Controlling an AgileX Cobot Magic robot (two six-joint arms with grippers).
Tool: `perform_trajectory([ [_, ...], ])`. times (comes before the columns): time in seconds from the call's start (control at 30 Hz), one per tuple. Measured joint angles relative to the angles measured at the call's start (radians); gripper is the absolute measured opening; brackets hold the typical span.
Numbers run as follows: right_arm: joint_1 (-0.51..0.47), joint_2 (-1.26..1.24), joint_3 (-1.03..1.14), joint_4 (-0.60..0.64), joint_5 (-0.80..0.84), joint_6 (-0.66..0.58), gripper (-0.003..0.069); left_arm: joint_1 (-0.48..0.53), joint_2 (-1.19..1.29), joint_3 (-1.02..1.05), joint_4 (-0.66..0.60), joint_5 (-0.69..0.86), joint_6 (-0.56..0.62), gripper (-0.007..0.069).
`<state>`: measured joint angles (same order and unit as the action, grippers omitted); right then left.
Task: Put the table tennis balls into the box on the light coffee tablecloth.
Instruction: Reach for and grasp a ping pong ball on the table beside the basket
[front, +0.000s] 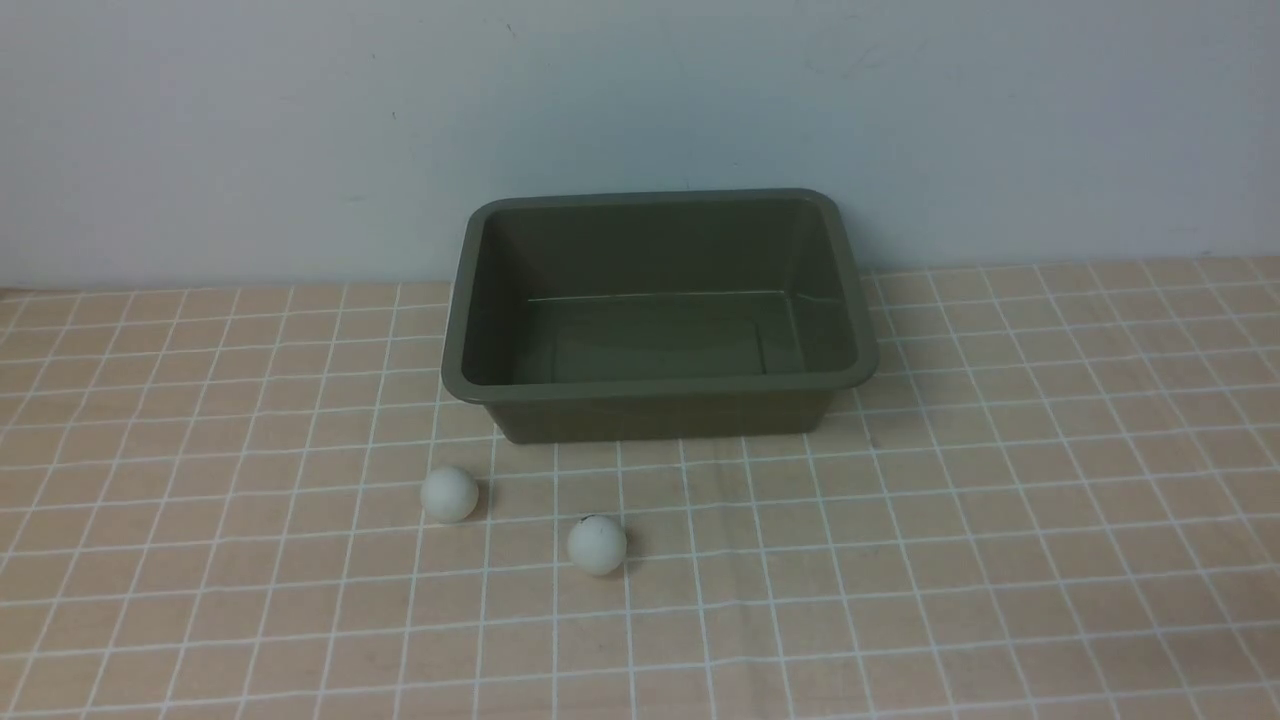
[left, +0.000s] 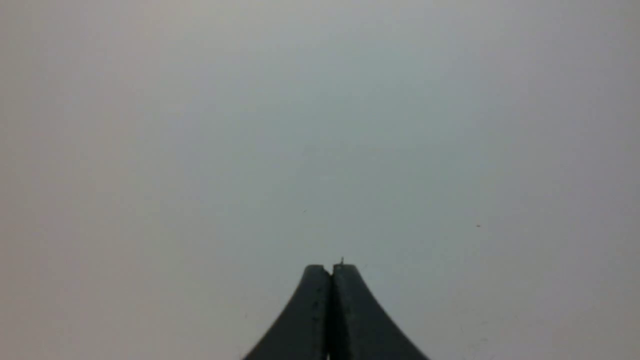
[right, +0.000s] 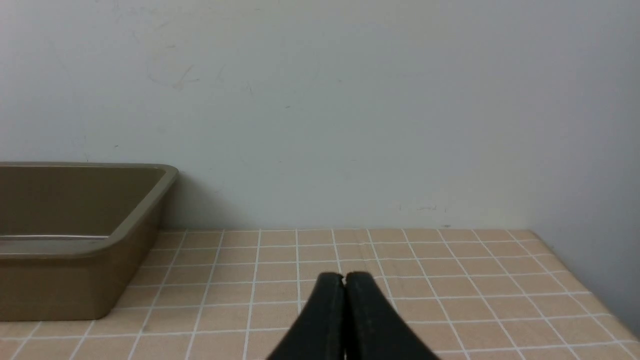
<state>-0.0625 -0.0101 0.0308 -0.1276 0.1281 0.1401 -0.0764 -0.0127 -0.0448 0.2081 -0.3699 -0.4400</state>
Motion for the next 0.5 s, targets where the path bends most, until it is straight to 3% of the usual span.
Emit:
perform_trajectory([
  [0.1, 0.0, 0.0, 0.0, 0.0, 0.0, 0.0, -0.0018, 0.0, 0.087, -0.105, 0.276, 0.188, -0.143, -0.0064],
  [0.17, 0.0, 0.0, 0.0, 0.0, 0.0, 0.0, -0.0018, 0.0, 0.176, -0.156, 0.379, 0.313, -0.248, -0.0064],
  [0.37, 0.0, 0.0, 0.0, 0.0, 0.0, 0.0, -0.0018, -0.009, 0.461, -0.257, 0.579, 0.423, -0.413, -0.0064],
  [0.5, 0.0, 0.0, 0.0, -0.001, 0.0, 0.0, -0.0018, -0.064, 0.687, -0.304, 0.599, 0.483, -0.481, -0.0064],
])
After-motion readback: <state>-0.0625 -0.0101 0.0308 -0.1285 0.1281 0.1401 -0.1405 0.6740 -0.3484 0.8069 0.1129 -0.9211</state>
